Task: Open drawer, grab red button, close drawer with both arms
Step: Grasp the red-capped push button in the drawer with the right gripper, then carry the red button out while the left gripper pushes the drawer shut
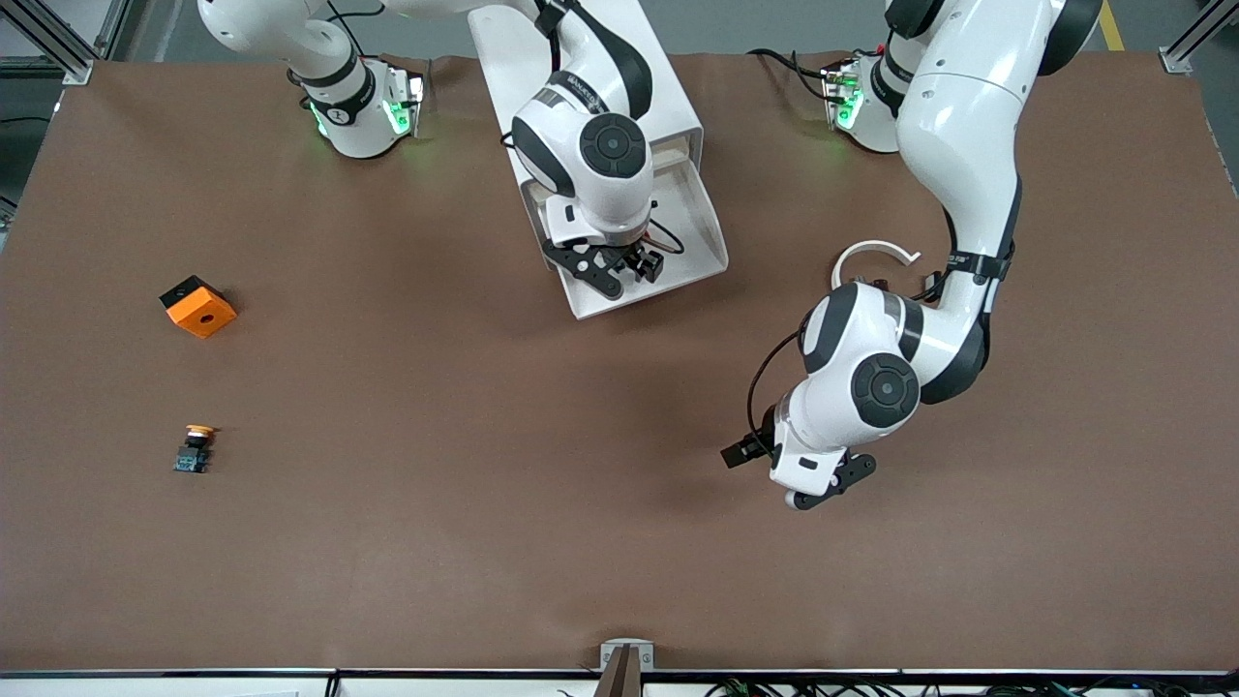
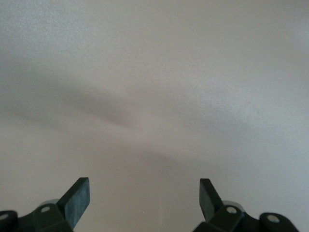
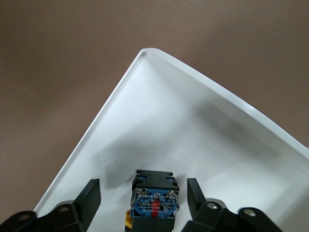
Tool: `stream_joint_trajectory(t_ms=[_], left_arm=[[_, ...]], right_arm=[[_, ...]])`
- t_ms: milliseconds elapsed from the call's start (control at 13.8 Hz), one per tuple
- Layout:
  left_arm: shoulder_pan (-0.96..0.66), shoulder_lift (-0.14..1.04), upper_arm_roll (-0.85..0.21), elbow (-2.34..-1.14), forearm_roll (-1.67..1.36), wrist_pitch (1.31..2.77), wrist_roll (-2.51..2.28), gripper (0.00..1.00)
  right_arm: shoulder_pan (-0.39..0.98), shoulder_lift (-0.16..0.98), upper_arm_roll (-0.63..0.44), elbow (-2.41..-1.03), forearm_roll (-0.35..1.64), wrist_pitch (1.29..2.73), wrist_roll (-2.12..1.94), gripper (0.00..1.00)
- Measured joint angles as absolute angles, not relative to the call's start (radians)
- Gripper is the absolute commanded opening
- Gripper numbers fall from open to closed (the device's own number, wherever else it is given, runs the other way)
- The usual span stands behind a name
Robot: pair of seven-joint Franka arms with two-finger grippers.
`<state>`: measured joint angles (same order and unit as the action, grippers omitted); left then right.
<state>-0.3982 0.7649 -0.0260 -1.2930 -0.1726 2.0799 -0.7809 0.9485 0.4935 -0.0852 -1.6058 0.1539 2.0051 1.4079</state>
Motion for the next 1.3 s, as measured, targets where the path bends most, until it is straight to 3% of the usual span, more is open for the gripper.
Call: stream_joint_trajectory(t_ms=[507, 724, 1013, 1303], left_arm=[[-0.449, 0.765, -0.026, -1.293, -0.155, 2.094, -0.781, 1.00], [-0.463, 0.765, -0.026, -1.292, -0.138, 2.096, -0.781, 1.00], [-0.475, 0.765, -0.026, -1.293, -0.115, 2.096, -0.782, 1.00], [-0.511, 0.754, -0.028, -1.303, -0.099, 2.096, -0.789, 1.00]], right_arm=[[0.951, 0.494, -0.090, -1.598, 0.154, 2.007, 1.428, 0.00], [0.930, 0.493, -0.104, -1.525, 0.155, 1.993, 1.429, 0.00], [0.828, 0.487, -0.108, -1.400, 0.156, 1.890, 1.364, 0.00], [0.673, 0.459, -0.119, -1.372, 0.156, 1.828, 1.075, 0.00]])
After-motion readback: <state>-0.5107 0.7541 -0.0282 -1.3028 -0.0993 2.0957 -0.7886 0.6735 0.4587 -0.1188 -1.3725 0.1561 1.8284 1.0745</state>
